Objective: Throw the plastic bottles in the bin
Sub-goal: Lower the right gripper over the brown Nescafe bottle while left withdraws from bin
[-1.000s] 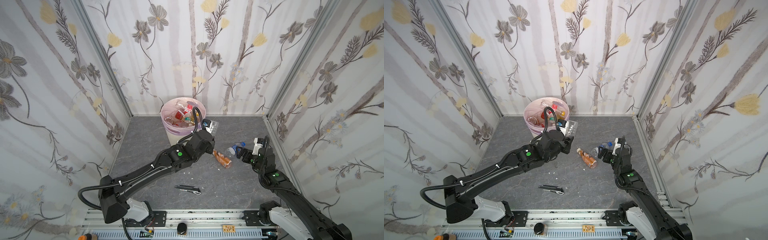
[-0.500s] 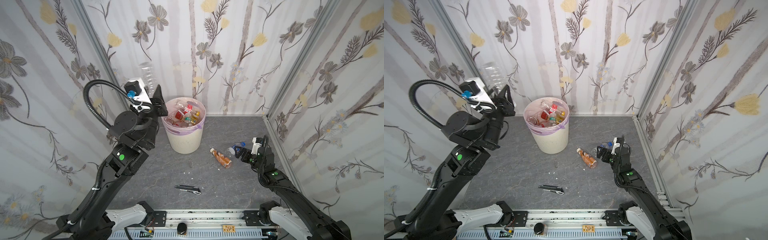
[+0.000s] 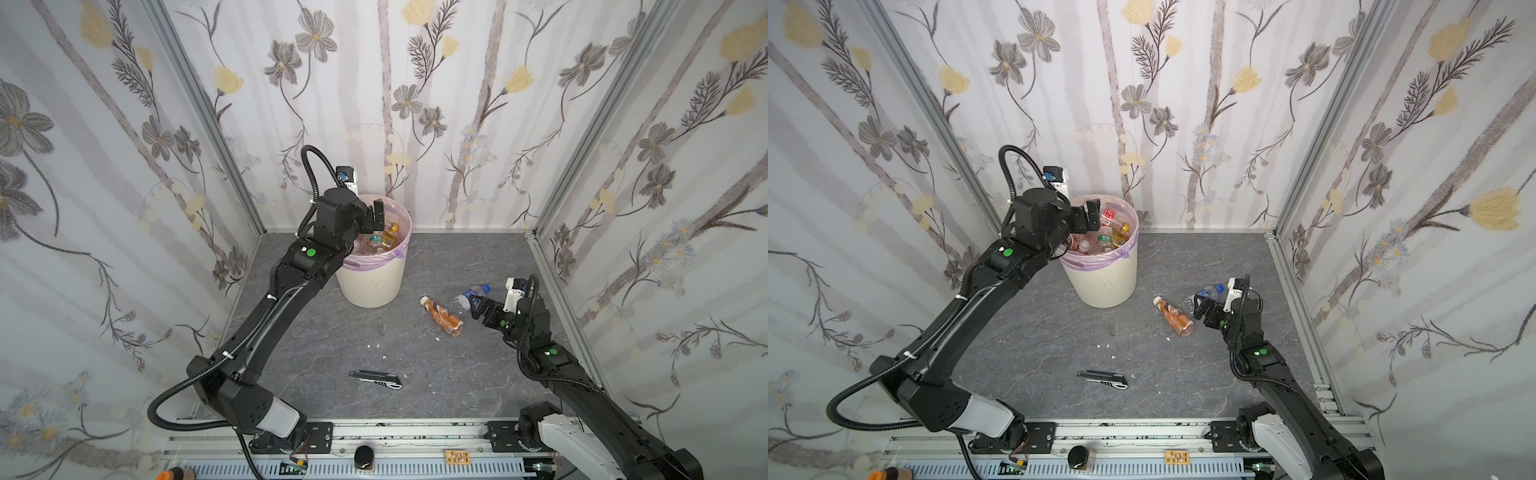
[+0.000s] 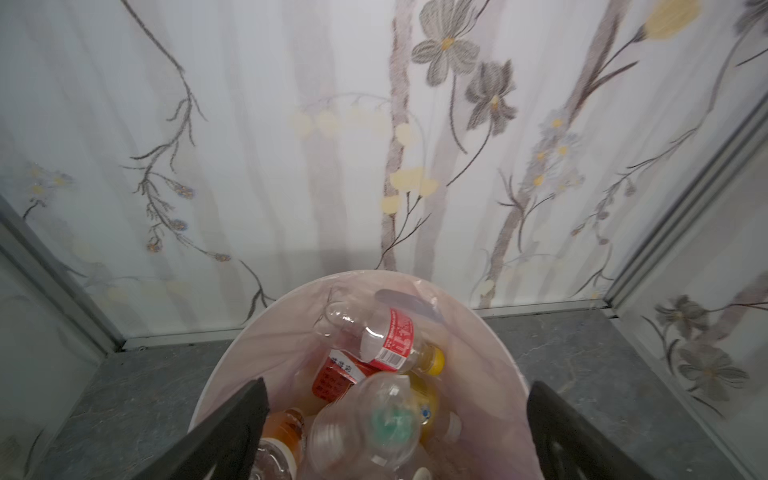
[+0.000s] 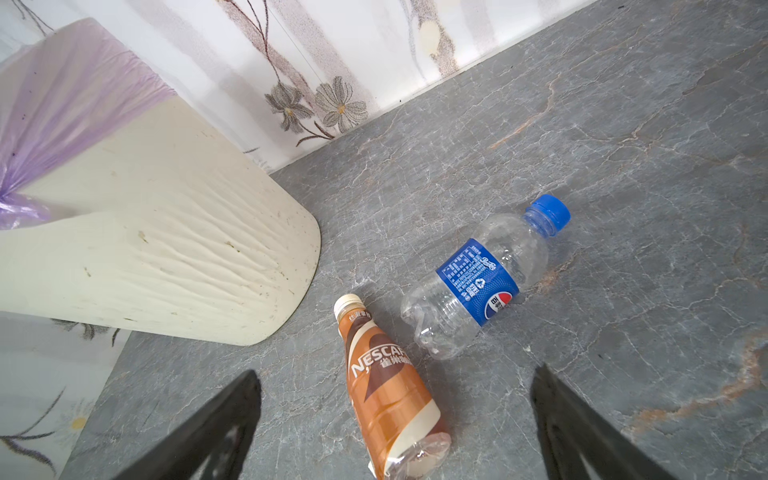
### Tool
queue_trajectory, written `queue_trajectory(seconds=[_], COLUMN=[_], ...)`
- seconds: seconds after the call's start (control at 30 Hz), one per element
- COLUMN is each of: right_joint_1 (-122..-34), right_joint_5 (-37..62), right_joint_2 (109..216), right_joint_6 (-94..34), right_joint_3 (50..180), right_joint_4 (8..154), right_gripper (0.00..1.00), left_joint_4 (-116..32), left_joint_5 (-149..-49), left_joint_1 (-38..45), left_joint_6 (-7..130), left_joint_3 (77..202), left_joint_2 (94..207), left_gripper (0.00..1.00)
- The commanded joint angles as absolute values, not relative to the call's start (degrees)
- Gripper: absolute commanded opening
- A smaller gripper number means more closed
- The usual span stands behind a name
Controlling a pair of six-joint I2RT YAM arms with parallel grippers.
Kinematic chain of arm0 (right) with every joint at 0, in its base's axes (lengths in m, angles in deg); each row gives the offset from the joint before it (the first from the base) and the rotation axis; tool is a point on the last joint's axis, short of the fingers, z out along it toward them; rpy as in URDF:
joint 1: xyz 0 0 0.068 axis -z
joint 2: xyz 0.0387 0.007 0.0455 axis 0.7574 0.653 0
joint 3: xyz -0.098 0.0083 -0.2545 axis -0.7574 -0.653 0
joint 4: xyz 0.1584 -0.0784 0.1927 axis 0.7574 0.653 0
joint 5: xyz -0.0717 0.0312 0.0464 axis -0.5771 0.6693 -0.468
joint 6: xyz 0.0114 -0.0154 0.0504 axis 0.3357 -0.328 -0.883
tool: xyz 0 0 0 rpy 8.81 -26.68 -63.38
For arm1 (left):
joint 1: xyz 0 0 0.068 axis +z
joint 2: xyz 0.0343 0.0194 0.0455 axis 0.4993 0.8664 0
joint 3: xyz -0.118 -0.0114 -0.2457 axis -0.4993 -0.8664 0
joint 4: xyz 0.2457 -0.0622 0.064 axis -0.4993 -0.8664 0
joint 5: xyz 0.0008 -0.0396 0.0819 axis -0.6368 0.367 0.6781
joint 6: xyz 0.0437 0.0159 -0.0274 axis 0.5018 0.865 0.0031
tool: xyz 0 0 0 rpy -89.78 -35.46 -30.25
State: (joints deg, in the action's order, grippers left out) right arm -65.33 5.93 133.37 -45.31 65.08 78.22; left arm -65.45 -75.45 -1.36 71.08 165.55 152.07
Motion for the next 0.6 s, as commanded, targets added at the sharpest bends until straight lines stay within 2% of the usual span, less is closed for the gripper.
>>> queue_trajectory(seconds=[0.0,0.2,0.43,0.57], right_joint_1=[-65.39,-65.62,-68.07,-71.51], right_joint_5=[5.05,7.52,6.20,4.05], right_joint_2=[134.48,139.55,142.03,143.13], right_joint_6=[-45.47,-46.67,-43.15,-40.16], right_joint_3=[64.42,65.75,67.75,68.75], right_joint_4=[74.52,71.85,73.99,75.97], right_gripper=[1.00,1.00,1.00,1.00], left_joint_4=[-63.49,-61.80,-56.93,-50.99], left_joint_5=[-78.94,-80.70,-80.81,-84.57], left_joint_1=[-2.98,-9.40,-14.55,-16.82], left_joint_6=[68.28,67.14,61.29,57.91], left_joint_3=[166.39,159.46,145.15,136.09], left_joint_2=[147.30,142.96,140.88,136.01], left_gripper=[1.00,1.00,1.00,1.00])
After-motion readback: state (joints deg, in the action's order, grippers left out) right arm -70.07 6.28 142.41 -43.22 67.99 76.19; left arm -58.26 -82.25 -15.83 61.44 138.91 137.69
